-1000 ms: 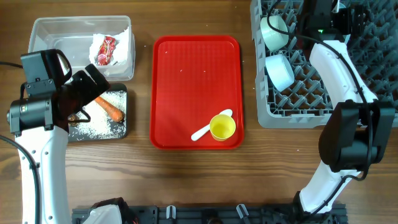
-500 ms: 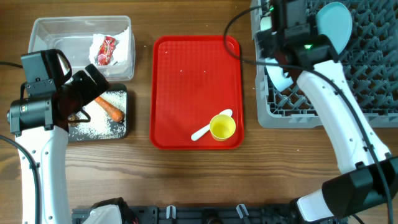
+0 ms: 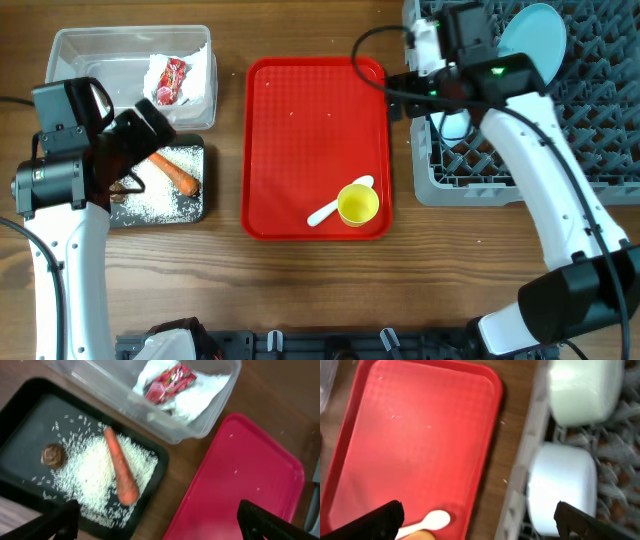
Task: Sort waste into correct bins and load items into the dishwasher rack
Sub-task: 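Grasp the yellow cup on the red tray with the left gripper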
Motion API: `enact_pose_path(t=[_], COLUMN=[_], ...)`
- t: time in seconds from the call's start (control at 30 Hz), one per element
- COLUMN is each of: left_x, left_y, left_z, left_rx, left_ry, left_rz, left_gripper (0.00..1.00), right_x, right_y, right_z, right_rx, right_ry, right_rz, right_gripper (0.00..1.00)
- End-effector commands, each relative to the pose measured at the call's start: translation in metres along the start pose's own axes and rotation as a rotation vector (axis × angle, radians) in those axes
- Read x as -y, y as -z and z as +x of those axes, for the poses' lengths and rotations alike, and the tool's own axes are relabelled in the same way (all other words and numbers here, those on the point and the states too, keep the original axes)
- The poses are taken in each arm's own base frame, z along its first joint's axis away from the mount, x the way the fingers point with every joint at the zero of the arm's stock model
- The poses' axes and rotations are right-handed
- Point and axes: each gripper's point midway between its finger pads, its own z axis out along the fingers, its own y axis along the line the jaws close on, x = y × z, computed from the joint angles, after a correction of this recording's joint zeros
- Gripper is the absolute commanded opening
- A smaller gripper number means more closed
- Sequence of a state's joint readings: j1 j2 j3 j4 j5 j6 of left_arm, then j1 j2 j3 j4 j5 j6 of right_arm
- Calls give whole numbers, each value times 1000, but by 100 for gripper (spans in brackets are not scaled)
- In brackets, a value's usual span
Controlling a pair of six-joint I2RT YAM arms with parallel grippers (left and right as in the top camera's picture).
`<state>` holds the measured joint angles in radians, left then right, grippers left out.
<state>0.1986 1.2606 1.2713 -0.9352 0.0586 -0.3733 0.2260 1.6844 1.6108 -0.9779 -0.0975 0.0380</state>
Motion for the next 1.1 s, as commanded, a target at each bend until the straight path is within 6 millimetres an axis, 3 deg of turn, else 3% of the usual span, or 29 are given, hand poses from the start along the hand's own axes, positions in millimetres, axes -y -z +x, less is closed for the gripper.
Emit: enact_pose_path(t=[0.0, 0.17, 0.27, 0.3, 0.4, 0.47, 0.57, 0.73, 0.87, 1.07], left_x=[4, 23, 50, 59, 87, 113, 160, 217, 221, 204], left_y=[1, 1, 0, -2, -17, -30, -47, -56, -73, -89], left_z=[-4, 0, 16, 23, 47, 70, 120, 206, 250, 280], left_rx=[11, -24, -115, -144, -228, -288, -378, -475, -486, -555], left_ry=[8, 6, -6, -19, -91, -165, -355, -654, -797, -880], left_rz=[19, 122, 262, 290, 329, 359, 427, 546, 460, 372], left_gripper=[100, 100, 98, 93, 91, 91, 93, 98, 100, 99], right_x=[26, 62, 77, 80, 86, 87, 88, 88, 88, 87], right_y=[38, 65, 71, 71, 68, 66, 64, 64, 63, 63], right_z=[2, 15, 17, 17, 17, 17, 17, 19, 20, 23], right_rx=[50, 56, 64, 66, 66, 63, 56, 50, 45, 31], right_ry=[-124, -209, -245, -251, -265, -266, -266, -263, -264, -264], right_rz=[5, 57, 80, 83, 91, 91, 96, 98, 98, 96], right_gripper=[100, 100, 100, 100, 100, 100, 100, 100, 100, 100])
